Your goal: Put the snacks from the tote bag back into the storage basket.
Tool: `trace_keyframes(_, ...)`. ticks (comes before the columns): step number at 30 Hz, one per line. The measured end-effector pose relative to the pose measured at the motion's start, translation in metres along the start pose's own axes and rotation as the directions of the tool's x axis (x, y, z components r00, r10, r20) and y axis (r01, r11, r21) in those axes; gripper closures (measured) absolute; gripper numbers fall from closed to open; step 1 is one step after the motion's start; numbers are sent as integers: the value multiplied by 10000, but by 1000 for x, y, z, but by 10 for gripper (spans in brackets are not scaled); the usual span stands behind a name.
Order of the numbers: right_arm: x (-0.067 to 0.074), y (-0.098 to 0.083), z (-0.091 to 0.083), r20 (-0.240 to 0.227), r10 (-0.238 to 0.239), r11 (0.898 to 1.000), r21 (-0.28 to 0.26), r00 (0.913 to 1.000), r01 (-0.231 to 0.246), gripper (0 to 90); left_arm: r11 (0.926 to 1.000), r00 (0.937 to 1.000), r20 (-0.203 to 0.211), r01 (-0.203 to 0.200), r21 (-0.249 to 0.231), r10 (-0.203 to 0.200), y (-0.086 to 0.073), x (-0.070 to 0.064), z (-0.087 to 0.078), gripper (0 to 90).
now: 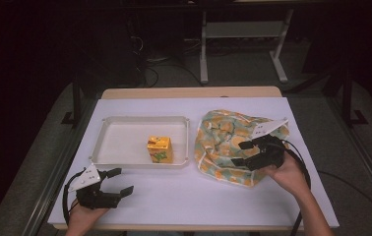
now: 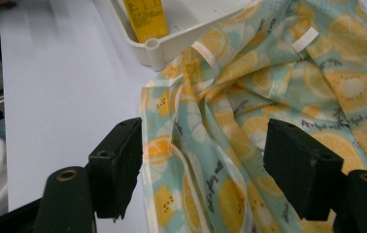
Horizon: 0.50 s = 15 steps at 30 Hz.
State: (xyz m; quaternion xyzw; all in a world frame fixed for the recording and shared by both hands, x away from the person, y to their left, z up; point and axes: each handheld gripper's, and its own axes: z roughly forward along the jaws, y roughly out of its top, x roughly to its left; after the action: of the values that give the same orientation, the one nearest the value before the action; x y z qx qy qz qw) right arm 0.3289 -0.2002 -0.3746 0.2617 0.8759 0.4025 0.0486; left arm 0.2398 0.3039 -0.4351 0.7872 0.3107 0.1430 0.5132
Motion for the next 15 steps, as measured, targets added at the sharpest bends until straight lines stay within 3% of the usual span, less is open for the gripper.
trace_keyframes(15,7,-27,-7,140,254,9992,-309,9996,-250,290,10000,10000,-3,19,41,-19,0,-1,1,182)
